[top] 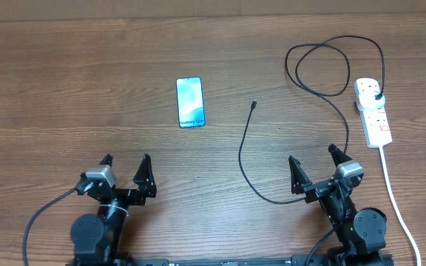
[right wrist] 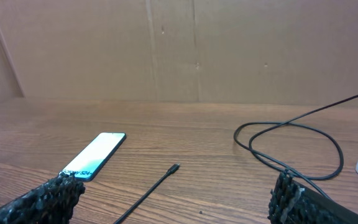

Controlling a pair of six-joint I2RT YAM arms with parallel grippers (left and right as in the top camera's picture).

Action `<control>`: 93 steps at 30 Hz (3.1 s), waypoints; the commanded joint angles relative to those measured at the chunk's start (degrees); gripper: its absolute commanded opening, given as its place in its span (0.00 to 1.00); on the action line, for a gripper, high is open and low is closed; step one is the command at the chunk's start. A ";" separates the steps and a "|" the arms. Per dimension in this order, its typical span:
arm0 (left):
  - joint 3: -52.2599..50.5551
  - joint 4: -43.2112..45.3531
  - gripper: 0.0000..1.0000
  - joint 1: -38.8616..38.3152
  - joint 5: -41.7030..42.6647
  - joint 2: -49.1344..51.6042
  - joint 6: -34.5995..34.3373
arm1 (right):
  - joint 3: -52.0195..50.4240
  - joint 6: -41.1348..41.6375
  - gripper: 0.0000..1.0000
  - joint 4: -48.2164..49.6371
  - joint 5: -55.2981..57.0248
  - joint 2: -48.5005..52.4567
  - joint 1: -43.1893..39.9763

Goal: Plug charger to phone and switch on socket
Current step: 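Move the left gripper over the Galaxy phone and lower onto it, then close the left gripper on the phone's long edges and lift it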

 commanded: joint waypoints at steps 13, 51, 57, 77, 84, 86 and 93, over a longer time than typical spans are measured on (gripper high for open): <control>30.82 -11.65 1.00 -4.85 5.55 30.05 5.07 | -0.59 0.13 1.00 0.17 0.11 -0.57 -0.15; 64.81 -28.76 1.00 -29.35 -6.08 90.62 -0.50 | -0.59 0.13 1.00 0.17 0.09 -0.57 -0.13; 64.83 -28.92 1.00 -29.31 -12.57 91.49 -9.07 | -0.59 0.13 1.00 0.17 0.11 -0.57 -0.13; 88.39 -44.72 1.00 -24.17 -13.99 110.92 -11.43 | -0.59 0.13 1.00 0.17 0.11 -0.57 -0.13; 92.67 -45.05 1.00 -23.58 -13.31 119.54 -10.14 | -0.59 0.13 1.00 0.17 0.11 -0.57 -0.13; 92.67 -44.83 1.00 -23.39 -13.33 121.72 -9.18 | -0.59 0.13 1.00 0.17 0.11 -0.57 -0.13; 92.67 -43.43 1.00 -23.34 -13.40 124.80 -6.88 | -0.59 0.13 1.00 0.17 0.11 -0.57 -0.13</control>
